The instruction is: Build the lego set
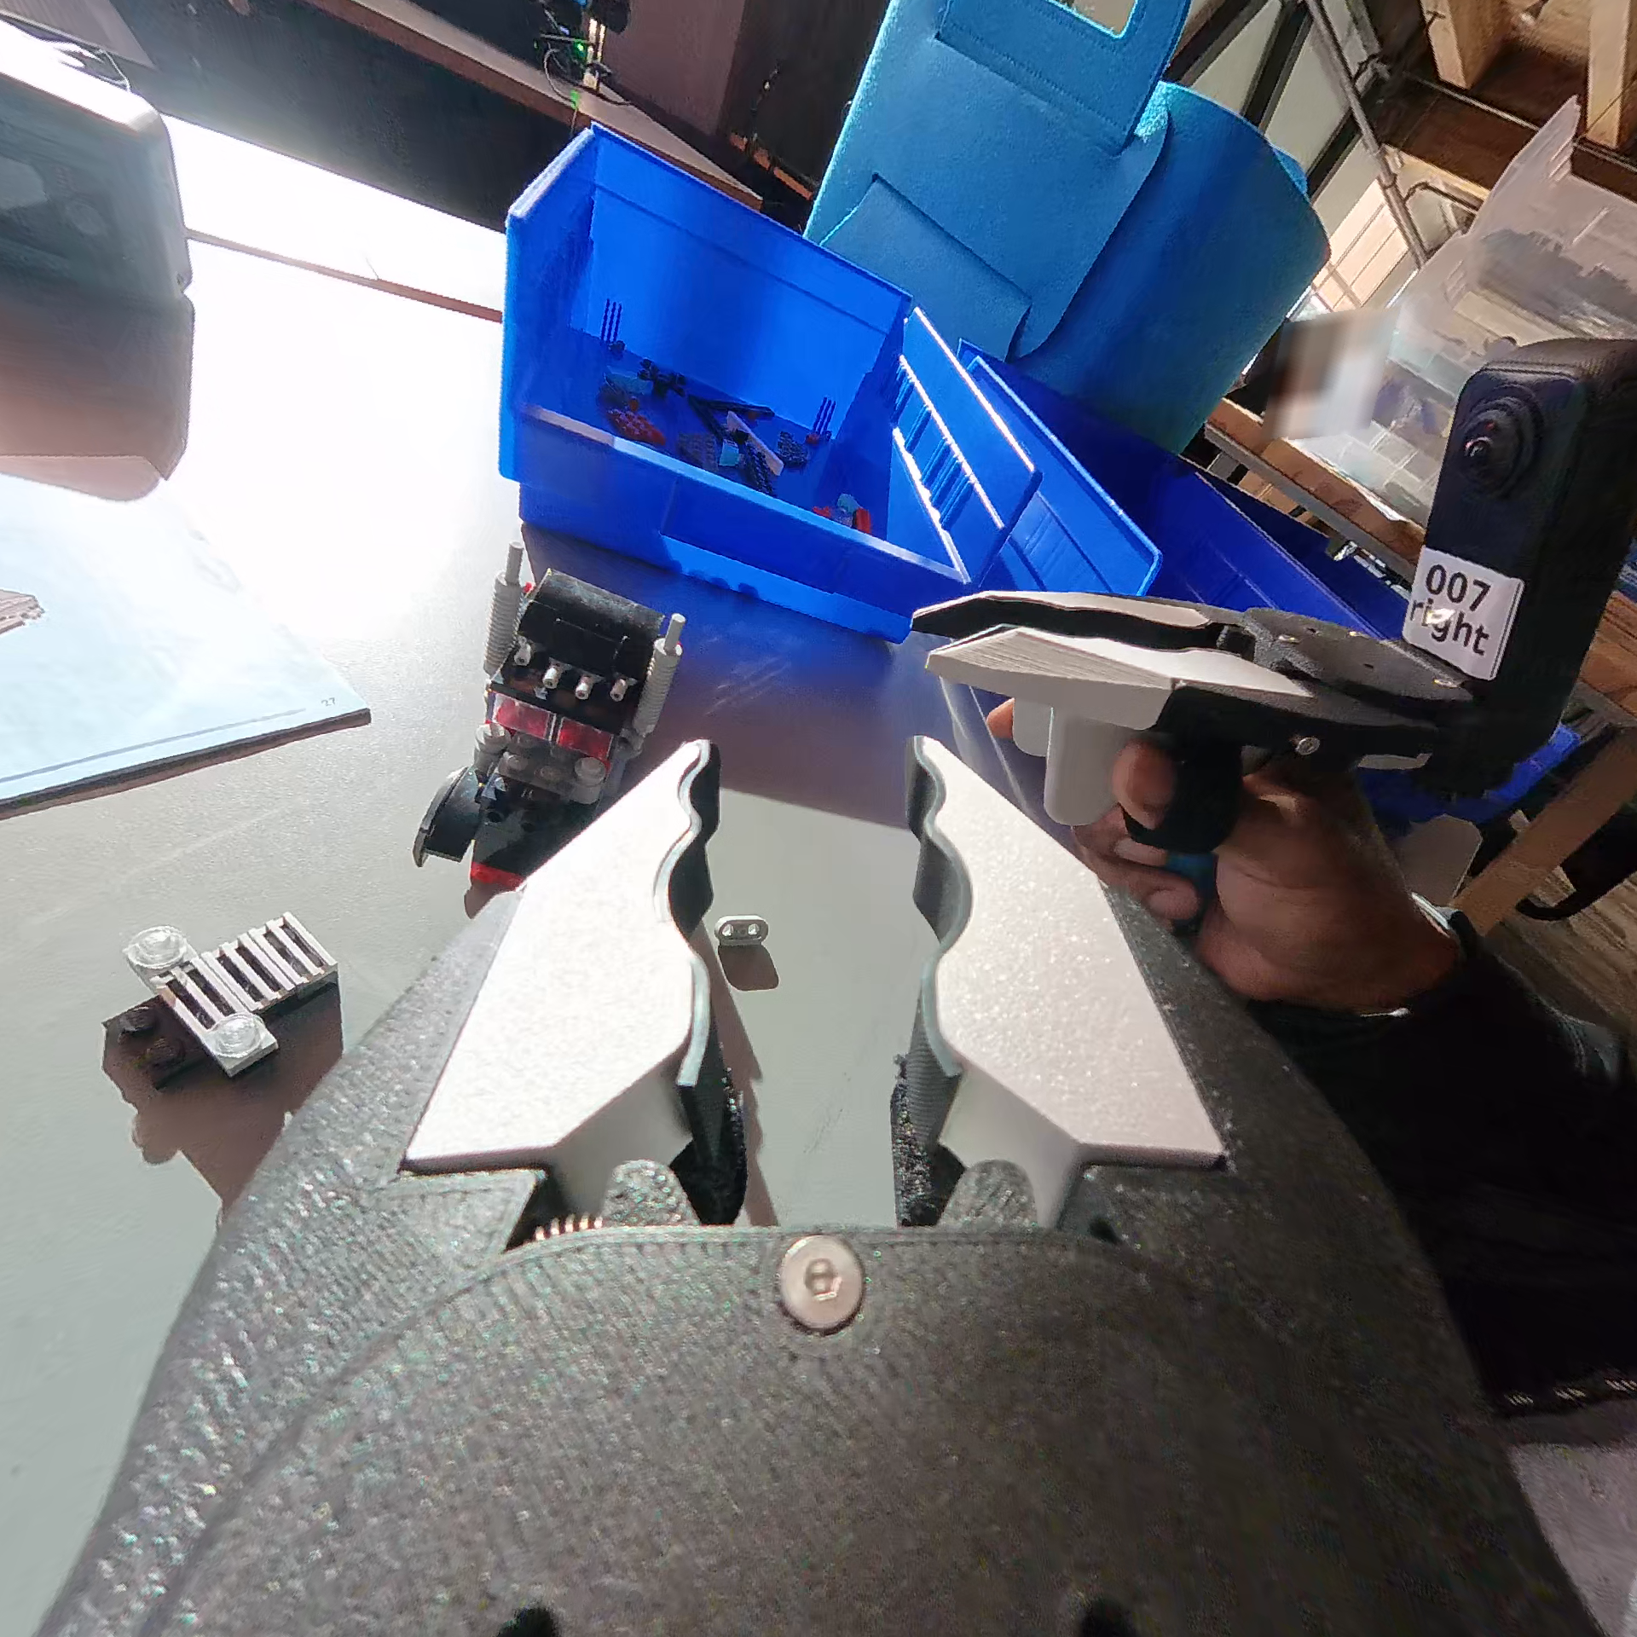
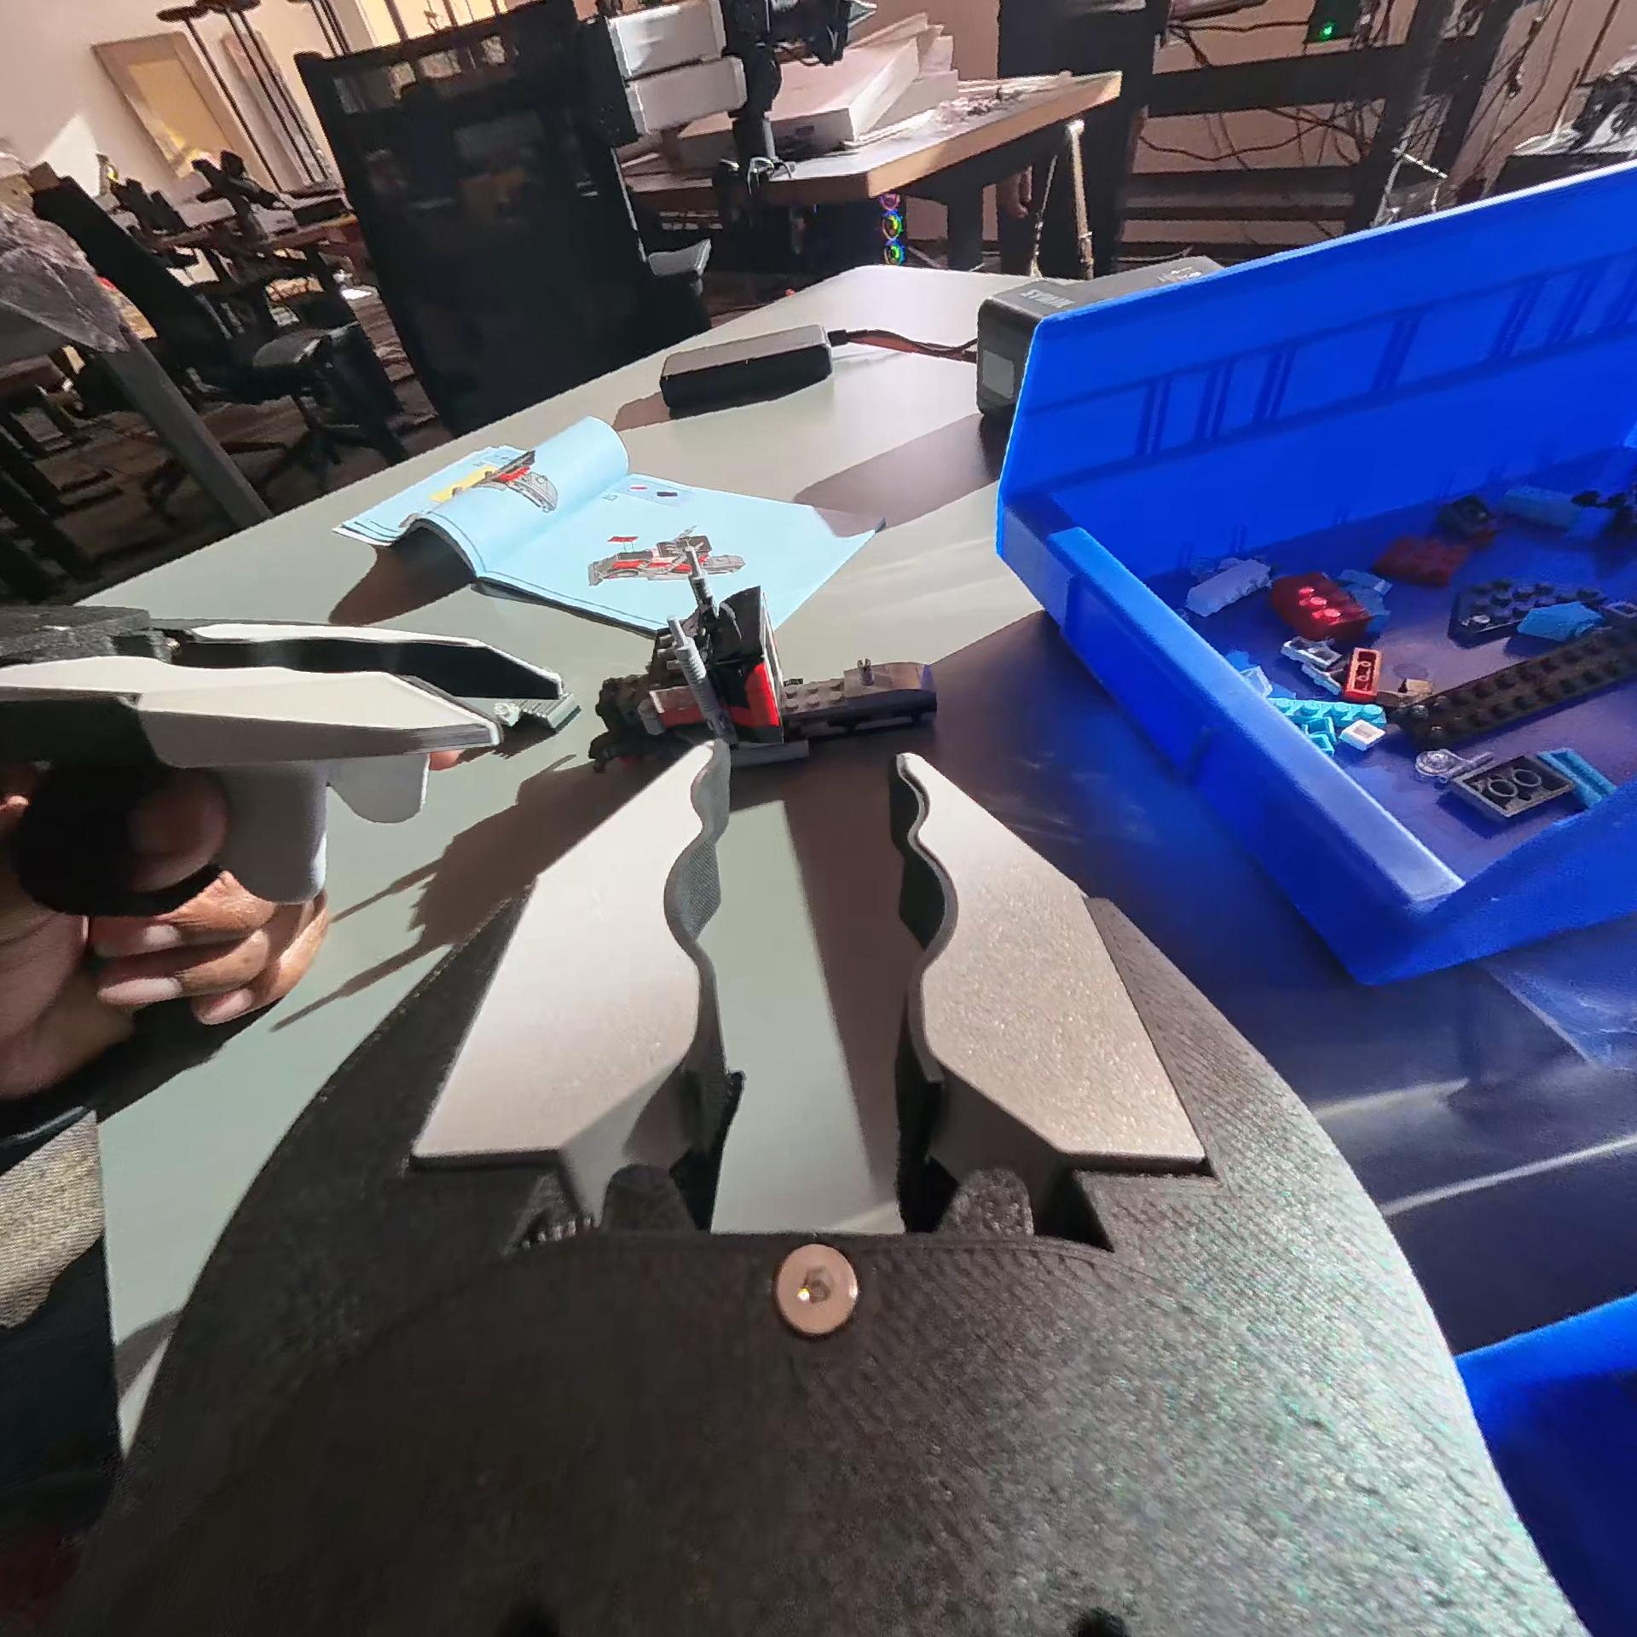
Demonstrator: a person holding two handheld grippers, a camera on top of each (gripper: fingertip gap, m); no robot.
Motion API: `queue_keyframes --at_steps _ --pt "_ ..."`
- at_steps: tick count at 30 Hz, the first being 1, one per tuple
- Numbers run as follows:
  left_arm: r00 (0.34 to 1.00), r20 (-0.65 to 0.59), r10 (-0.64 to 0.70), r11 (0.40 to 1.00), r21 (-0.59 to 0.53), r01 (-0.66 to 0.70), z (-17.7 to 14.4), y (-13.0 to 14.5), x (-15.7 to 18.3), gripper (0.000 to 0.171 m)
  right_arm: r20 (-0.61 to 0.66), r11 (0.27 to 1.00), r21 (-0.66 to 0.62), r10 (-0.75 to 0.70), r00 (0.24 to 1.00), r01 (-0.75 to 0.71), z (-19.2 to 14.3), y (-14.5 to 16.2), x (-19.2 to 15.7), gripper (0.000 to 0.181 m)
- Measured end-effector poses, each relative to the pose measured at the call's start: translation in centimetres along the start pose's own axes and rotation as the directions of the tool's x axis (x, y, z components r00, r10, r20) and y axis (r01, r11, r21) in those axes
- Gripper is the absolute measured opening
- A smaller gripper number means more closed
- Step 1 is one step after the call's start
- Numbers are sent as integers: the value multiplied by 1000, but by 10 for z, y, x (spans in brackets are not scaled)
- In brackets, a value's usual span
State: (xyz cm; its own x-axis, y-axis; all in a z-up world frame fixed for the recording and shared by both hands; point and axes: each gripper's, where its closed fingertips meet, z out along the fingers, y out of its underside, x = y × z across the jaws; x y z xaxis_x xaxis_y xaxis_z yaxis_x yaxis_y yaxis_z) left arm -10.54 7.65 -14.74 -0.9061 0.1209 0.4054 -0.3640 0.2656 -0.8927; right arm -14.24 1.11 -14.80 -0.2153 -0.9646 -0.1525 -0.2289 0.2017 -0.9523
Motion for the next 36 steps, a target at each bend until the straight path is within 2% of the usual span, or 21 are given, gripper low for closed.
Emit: queue_keyframes --at_steps 36 --pt "1000 -12 -15 1000 4 15 0 -1 0 42 -17 999 -35 -39 999 38 4 4 -2 37"
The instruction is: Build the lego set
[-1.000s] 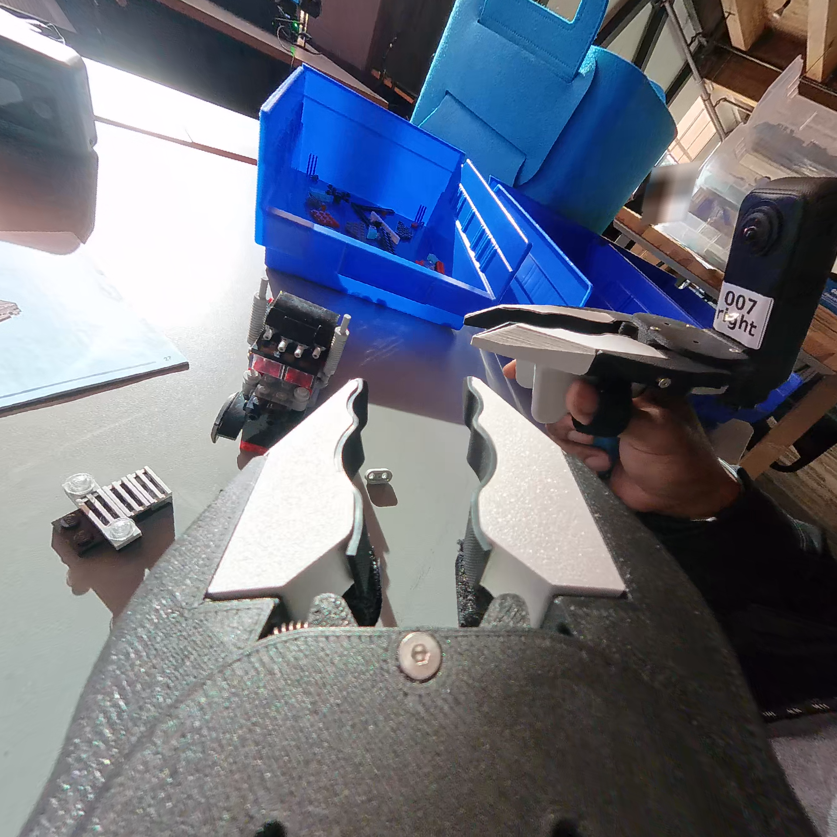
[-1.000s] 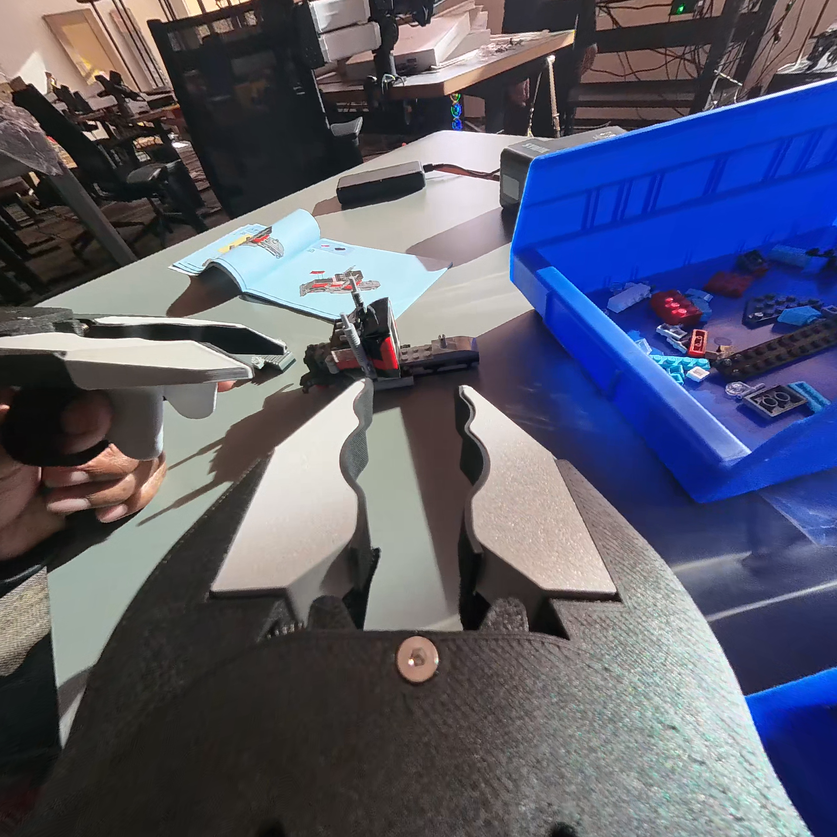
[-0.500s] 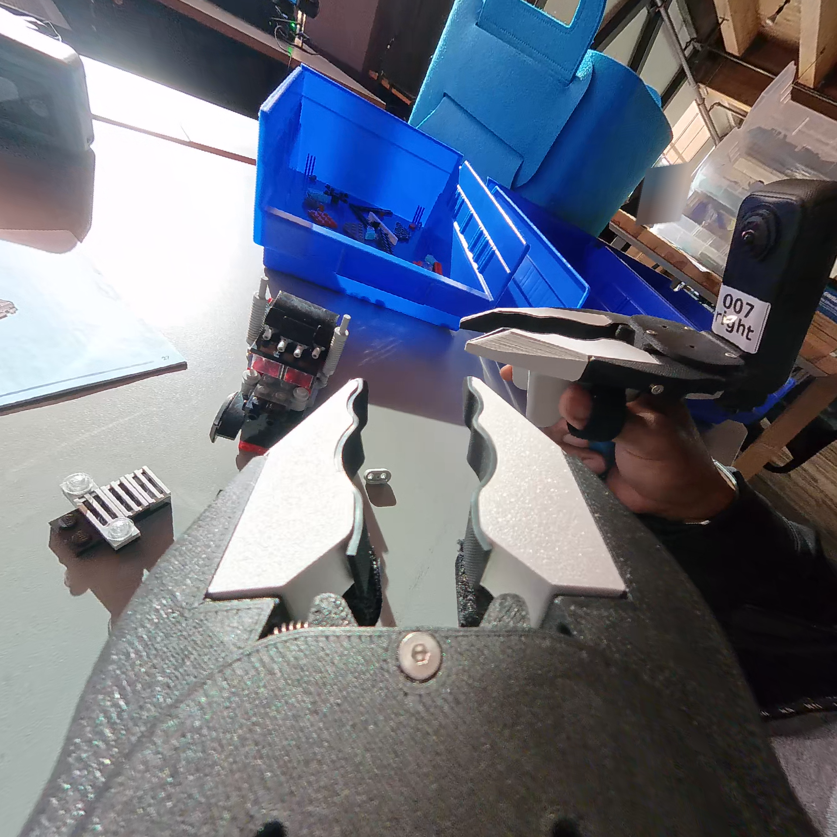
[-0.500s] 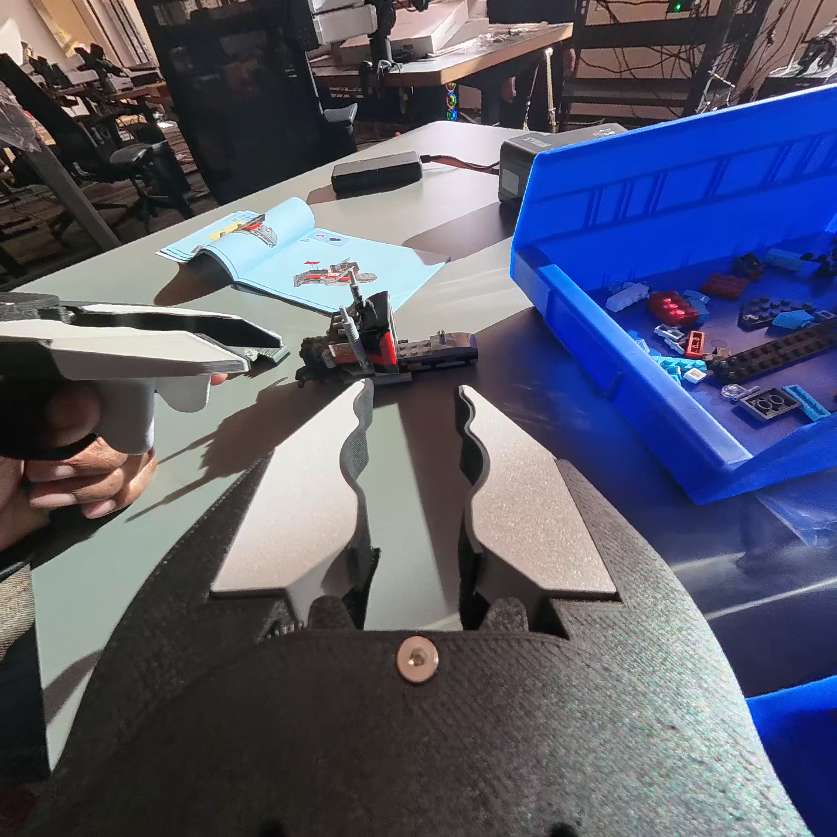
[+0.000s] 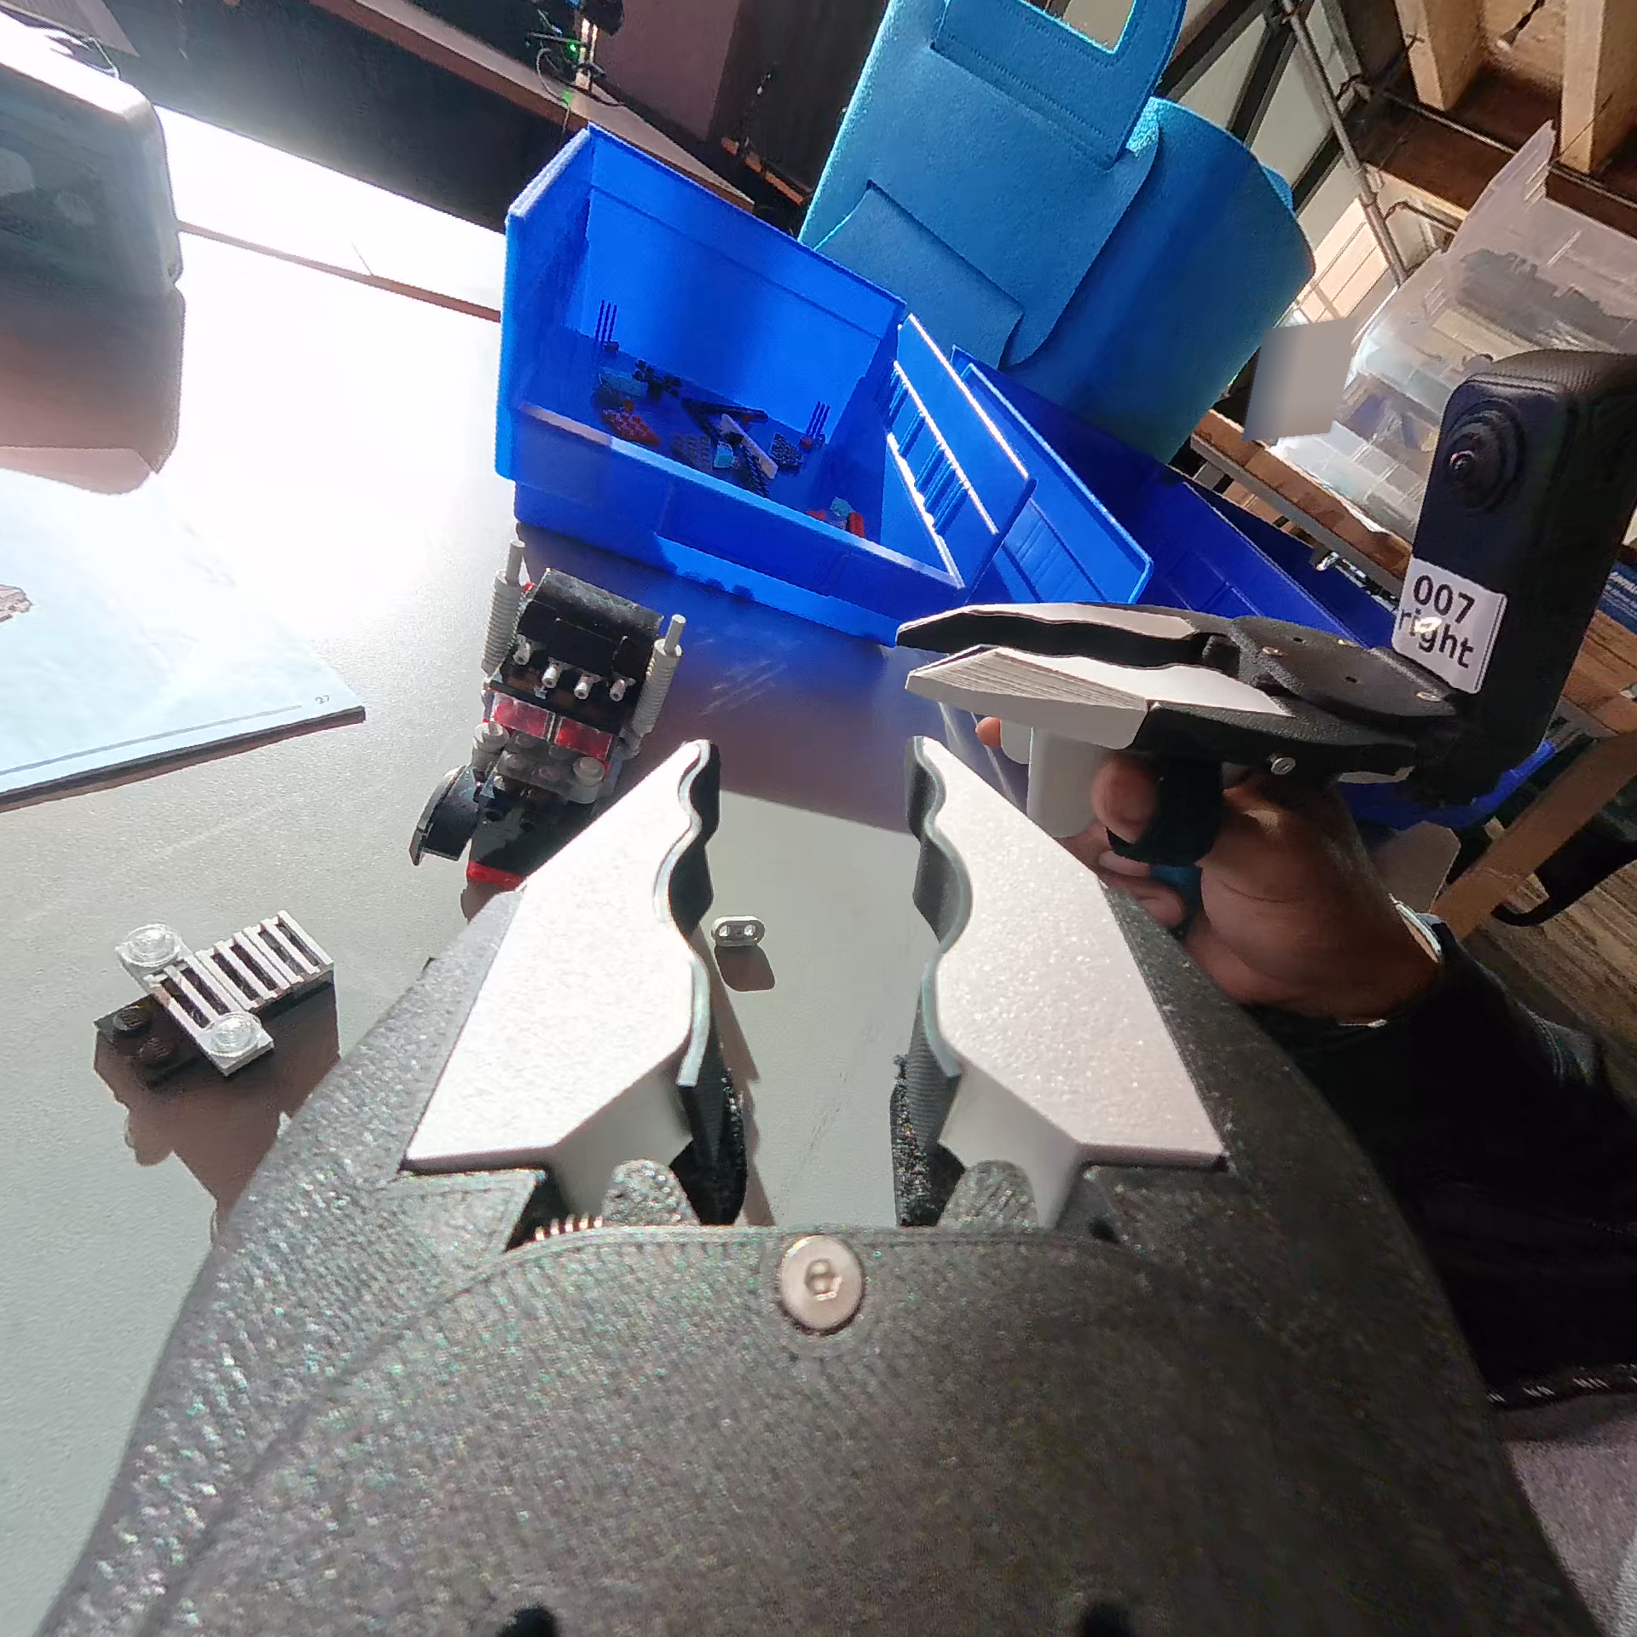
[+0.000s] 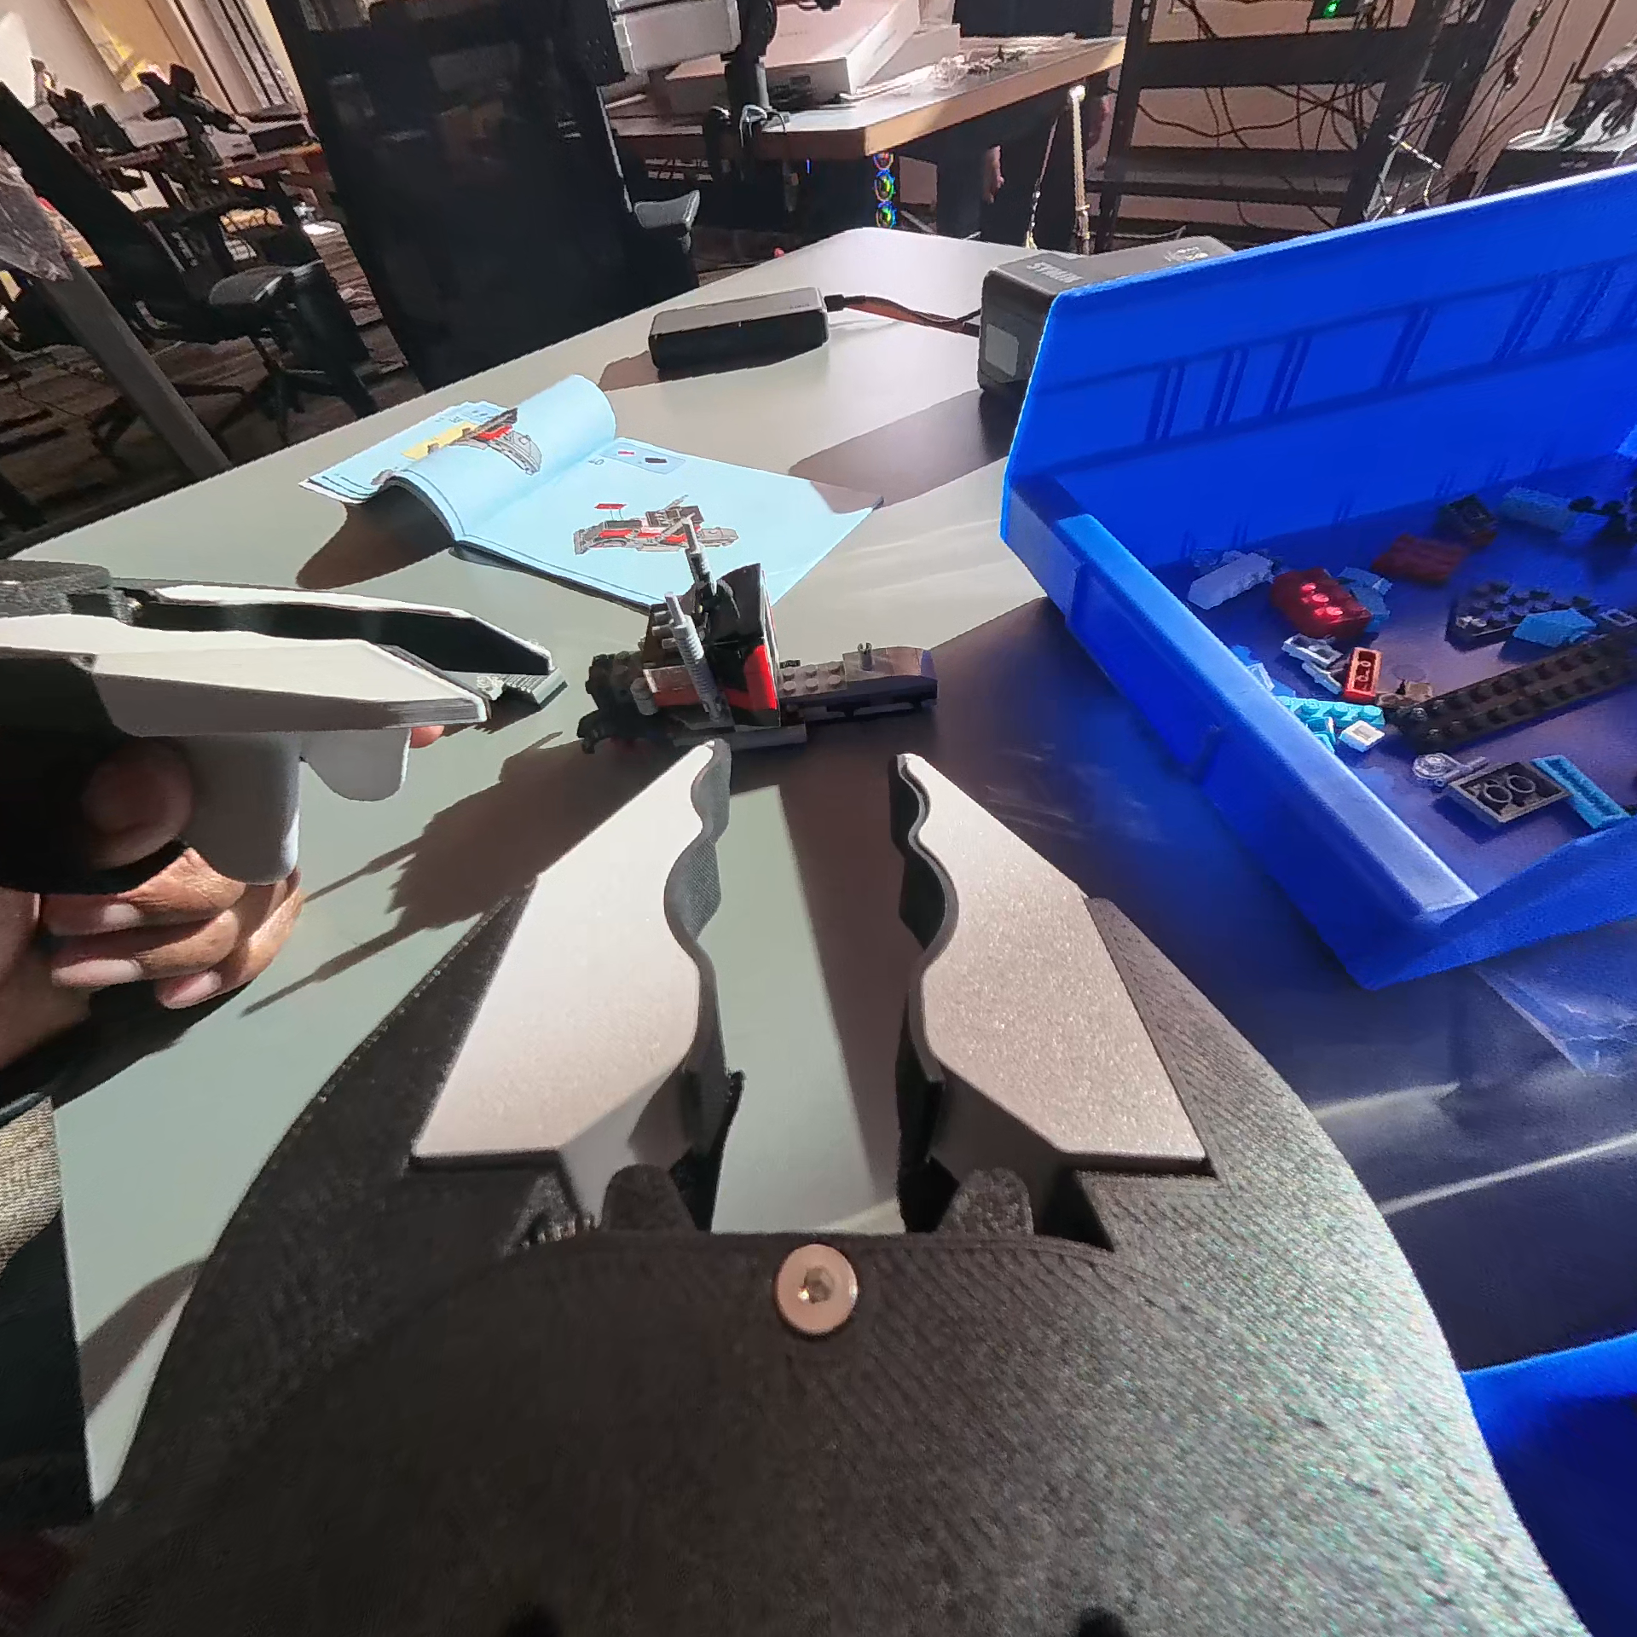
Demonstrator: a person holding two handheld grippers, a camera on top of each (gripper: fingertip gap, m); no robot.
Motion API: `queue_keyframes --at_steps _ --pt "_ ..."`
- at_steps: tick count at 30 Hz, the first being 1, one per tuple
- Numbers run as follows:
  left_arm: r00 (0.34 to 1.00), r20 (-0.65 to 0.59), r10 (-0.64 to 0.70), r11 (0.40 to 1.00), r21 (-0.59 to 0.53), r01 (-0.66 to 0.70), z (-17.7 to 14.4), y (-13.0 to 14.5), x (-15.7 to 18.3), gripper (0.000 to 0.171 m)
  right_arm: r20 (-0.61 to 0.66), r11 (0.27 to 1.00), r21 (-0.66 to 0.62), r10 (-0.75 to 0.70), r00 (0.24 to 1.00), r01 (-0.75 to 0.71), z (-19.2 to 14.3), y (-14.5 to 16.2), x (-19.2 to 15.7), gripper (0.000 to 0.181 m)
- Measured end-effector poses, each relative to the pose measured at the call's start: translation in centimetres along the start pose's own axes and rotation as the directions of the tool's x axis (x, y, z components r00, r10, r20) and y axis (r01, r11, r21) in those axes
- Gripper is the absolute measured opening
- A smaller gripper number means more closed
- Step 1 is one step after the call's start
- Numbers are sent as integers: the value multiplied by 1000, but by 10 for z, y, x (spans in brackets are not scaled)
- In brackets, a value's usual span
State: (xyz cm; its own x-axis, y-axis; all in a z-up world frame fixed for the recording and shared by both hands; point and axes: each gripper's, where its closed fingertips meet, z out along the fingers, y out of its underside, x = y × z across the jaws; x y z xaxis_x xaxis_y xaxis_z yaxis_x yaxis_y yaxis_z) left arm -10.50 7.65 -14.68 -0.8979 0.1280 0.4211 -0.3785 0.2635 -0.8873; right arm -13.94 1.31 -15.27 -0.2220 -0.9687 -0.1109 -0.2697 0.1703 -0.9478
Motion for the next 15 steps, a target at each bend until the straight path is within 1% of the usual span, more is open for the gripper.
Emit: queue_keyframes --at_steps 15 --pt "1000 0 -1 1000 1 1 -1 0 0 42 -2 1000 -2 -1 1000 1 0 0 0 36"
